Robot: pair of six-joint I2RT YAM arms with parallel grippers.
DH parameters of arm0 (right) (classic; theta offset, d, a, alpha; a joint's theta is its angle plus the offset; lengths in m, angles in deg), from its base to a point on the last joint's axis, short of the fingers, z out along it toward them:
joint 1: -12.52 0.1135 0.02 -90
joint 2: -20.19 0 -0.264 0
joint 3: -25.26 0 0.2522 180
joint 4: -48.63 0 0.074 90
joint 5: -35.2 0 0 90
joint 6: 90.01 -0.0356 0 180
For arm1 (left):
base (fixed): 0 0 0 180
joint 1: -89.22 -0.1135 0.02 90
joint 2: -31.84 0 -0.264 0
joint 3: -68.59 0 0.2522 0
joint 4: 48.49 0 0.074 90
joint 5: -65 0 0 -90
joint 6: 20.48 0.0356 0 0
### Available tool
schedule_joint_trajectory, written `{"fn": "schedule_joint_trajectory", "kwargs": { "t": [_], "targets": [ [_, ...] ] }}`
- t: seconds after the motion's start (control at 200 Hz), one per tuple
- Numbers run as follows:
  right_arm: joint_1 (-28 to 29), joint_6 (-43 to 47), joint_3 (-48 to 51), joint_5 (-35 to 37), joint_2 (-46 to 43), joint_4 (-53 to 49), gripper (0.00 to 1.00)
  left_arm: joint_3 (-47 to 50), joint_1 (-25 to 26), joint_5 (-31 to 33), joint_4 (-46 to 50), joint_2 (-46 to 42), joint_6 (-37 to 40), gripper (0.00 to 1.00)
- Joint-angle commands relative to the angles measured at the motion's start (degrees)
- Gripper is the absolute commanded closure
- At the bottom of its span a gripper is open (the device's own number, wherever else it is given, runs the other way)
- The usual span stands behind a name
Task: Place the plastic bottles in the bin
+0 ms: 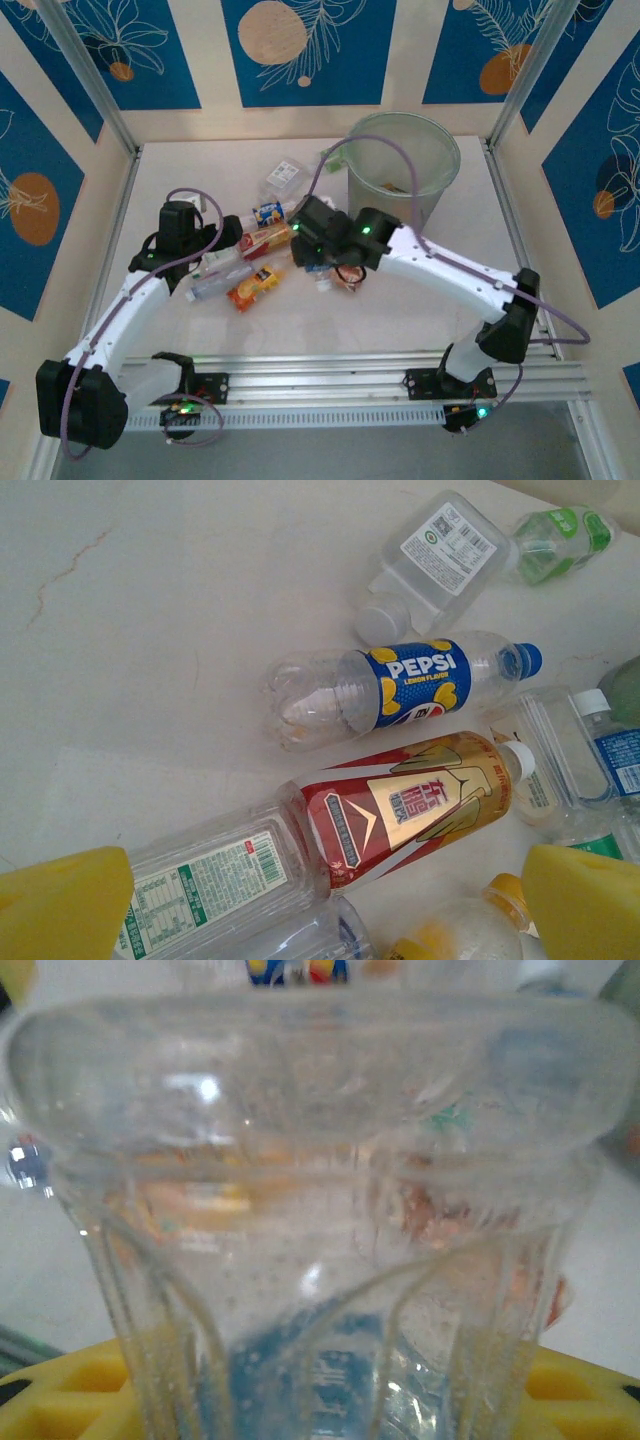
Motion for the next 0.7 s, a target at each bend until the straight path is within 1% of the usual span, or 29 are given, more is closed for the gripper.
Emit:
{"fn": "schedule_joint_trajectory", "kwargs": {
  "t": [0.0,0.16,0.335,0.49,0.695],
  "targets": [
    [-4.11,9.59,-3.79,4.78,-2.67,0.87,0.53,-0.04,0.57,0.45,-0.97,-1.18,0.38,0.01],
    [-11.06,17.73,-10.40,5.84,-2.52,2.87,0.53,-0.49,0.58,-0.19,-0.97,-1.50,0.06,0.00],
    [-17.69,23.95,-16.59,5.20,-0.67,6.07,0.53,-0.39,0.62,-0.33,-1.07,-2.37,-0.17,0.00],
    [-24.59,25.62,-20.30,2.03,1.86,8.07,0.54,-0.56,0.64,-0.63,-0.94,-2.48,-0.16,0.01],
    [-32.61,25.97,-22.46,-0.62,5.32,10.67,0.54,-0.67,0.60,-0.89,-1.27,-2.41,-0.42,0.01]
  ]
}}
